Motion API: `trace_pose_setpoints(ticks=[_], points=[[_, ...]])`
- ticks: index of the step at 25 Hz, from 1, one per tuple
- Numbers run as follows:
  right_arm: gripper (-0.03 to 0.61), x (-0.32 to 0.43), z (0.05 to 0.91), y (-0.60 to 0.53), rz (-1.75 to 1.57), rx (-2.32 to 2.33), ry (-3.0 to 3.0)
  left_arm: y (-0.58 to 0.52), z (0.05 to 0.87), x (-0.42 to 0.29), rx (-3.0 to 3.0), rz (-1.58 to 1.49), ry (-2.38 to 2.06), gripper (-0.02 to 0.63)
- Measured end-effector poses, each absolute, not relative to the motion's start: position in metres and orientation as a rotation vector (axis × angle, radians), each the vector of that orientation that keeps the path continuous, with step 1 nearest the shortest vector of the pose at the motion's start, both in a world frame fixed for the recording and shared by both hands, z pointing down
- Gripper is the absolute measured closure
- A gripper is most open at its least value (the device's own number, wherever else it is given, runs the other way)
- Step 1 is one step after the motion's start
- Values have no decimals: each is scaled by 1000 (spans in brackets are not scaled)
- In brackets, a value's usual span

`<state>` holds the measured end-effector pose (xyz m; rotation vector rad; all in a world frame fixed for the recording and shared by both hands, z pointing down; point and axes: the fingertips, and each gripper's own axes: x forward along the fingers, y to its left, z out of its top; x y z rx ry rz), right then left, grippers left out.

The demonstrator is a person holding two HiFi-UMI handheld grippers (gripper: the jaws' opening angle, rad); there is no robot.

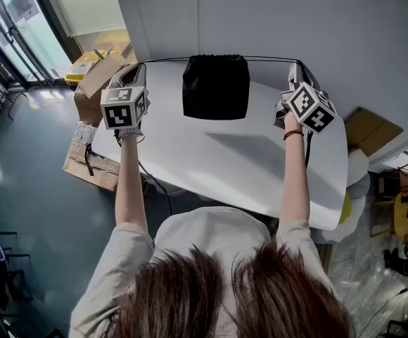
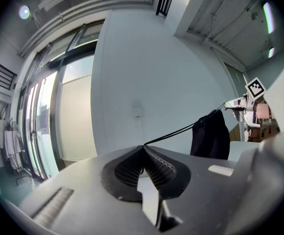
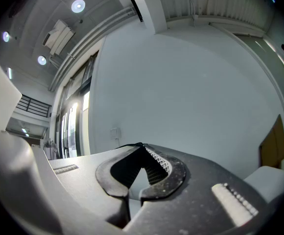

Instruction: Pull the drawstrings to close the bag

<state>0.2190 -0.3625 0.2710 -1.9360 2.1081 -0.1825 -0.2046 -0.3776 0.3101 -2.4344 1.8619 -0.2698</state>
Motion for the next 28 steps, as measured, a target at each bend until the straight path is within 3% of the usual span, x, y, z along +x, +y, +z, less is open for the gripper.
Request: trace_pose_setpoints(ticks=[28], points=[[565,219,262,-361,-38,-1984,2161,-377,298,-204,-2411,-207,1854,611]])
